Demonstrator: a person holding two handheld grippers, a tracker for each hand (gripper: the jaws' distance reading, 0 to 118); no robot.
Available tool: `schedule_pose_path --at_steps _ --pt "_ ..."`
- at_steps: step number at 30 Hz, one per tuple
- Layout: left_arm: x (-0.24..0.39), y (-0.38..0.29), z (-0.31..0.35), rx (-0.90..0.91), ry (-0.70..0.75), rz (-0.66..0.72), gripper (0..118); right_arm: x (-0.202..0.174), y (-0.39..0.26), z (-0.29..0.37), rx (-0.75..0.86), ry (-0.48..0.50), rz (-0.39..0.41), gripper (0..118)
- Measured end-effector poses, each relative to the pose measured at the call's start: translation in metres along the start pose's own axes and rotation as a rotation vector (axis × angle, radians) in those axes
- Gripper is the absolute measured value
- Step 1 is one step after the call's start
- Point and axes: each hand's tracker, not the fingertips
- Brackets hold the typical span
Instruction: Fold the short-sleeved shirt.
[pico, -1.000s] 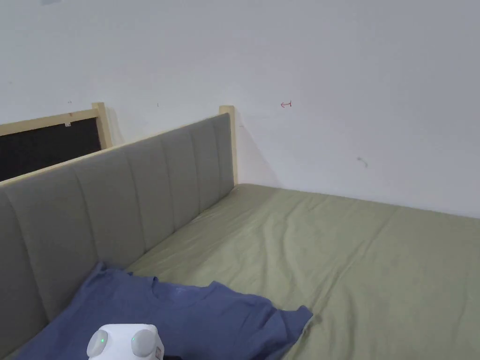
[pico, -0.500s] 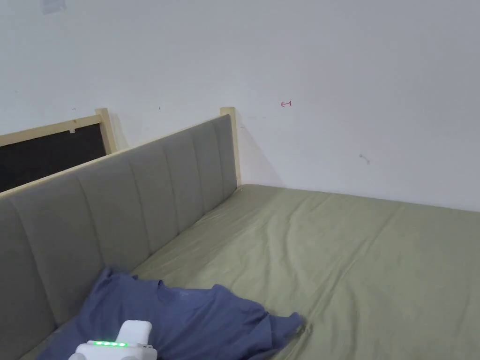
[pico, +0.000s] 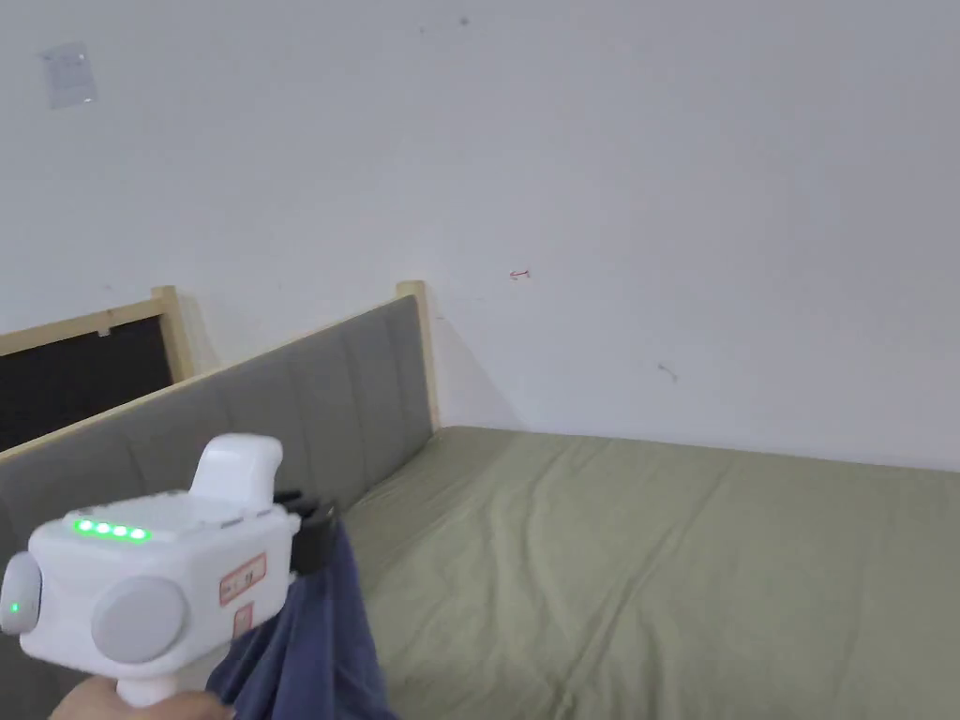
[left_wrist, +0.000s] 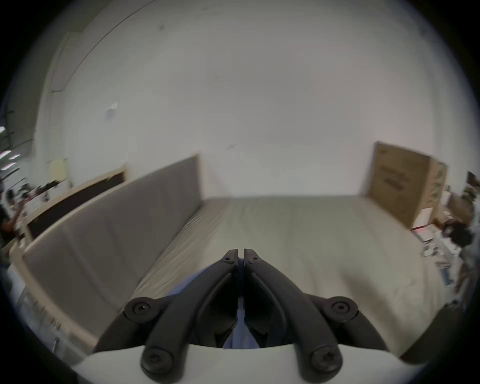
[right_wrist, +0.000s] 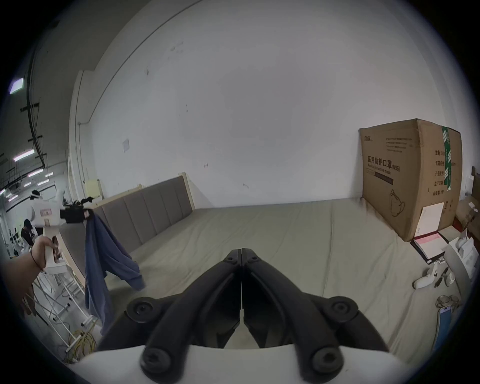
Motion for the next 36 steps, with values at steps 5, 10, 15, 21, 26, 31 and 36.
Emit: schedule_pose_path --at_steps 5,10,15,21,26,31,36 --pt "0.102 0.065 0.01 0.109 -0.28 -0.01 1 0.015 0.014 0.025 0.072 -0.035 -0.005 0" --pt "0.195 0.083 -0.015 0.029 -0.506 -0.004 1 0.038 0.028 0.056 0.142 -0.103 -0.034 0" --pt "0.298 0.045 -0.064 -0.162 -0.671 -0.032 1 0.069 0.026 0.081 0.163 -0.195 -0.016 0" --pt "0.398 -0.06 -0.14 -0.65 -0.735 -0.05 1 0.103 0.006 0.092 0.113 -0.272 -0.045 0" --pt "0.409 -0.133 -0.17 -0.855 -0.62 -0.015 8 0.124 -0.02 0.088 0.014 -0.32 -0.094 0" --pt "0.382 -0.147 -0.174 -0.823 -0.542 0.113 115 0.131 -0.033 0.085 -0.018 -0.317 -0.12 0" --pt "0.334 -0.111 -0.152 -0.566 -0.483 0.197 115 0.125 -0.024 0.084 -0.001 -0.301 -0.113 0"
